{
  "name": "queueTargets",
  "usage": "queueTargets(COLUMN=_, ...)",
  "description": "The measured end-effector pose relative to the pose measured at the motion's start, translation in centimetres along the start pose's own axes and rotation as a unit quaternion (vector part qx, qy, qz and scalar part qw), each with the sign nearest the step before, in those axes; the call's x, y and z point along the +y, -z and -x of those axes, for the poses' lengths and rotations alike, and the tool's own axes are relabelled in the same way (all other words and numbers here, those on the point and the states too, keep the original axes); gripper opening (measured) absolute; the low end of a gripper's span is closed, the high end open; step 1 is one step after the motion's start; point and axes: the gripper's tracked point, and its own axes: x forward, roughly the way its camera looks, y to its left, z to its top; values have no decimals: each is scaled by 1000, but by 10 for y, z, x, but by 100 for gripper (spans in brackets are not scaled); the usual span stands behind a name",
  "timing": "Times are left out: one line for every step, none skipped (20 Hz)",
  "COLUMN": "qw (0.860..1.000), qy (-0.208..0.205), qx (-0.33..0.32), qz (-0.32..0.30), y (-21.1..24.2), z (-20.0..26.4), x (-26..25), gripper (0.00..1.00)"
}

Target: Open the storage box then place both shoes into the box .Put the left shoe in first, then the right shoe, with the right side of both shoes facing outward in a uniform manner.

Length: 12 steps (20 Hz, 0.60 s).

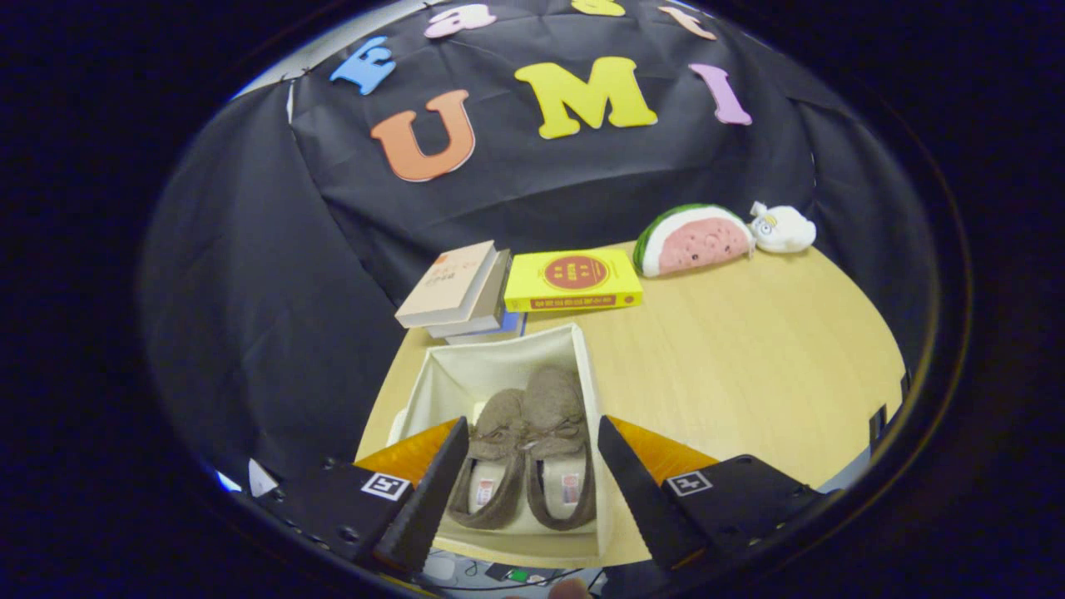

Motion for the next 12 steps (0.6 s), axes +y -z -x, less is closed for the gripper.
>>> queueTargets(qw=1000, qy=-2, qx=-19, qz=12, y=-7, z=8, x=-2, gripper=96)
queueTargets(qw=999, qy=-3, qx=-40, qz=24, y=-12, z=16, x=-5, gripper=96)
queueTargets(qw=998, qy=-6, qx=-60, qz=32, y=-18, z=25, x=-9, gripper=96)
queueTargets(qw=996, qy=-8, qx=-78, qz=39, y=-21, z=32, x=-15, gripper=96)
queueTargets(qw=994, qy=-9, qx=-97, qz=43, y=-24, z=39, x=-22, gripper=96)
queueTargets(qw=992, qy=-11, qx=-115, qz=46, y=-28, z=48, x=-29, gripper=96)
queueTargets(qw=990, qy=-14, qx=-132, qz=53, y=-32, z=57, x=-36, gripper=96)
queueTargets(qw=986, qy=-17, qx=-153, qz=66, y=-35, z=67, x=-43, gripper=96)
queueTargets(qw=981, qy=-11, qx=-177, qz=79, y=-42, z=77, x=-56, gripper=96)
queueTargets(qw=975, qy=-6, qx=-205, qz=90, y=-48, z=89, x=-67, gripper=96)
queueTargets(qw=968, qy=-1, qx=-229, qz=99, y=-52, z=101, x=-76, gripper=96)
queueTargets(qw=963, qy=0, qx=-249, qz=104, y=-53, z=112, x=-84, gripper=96)
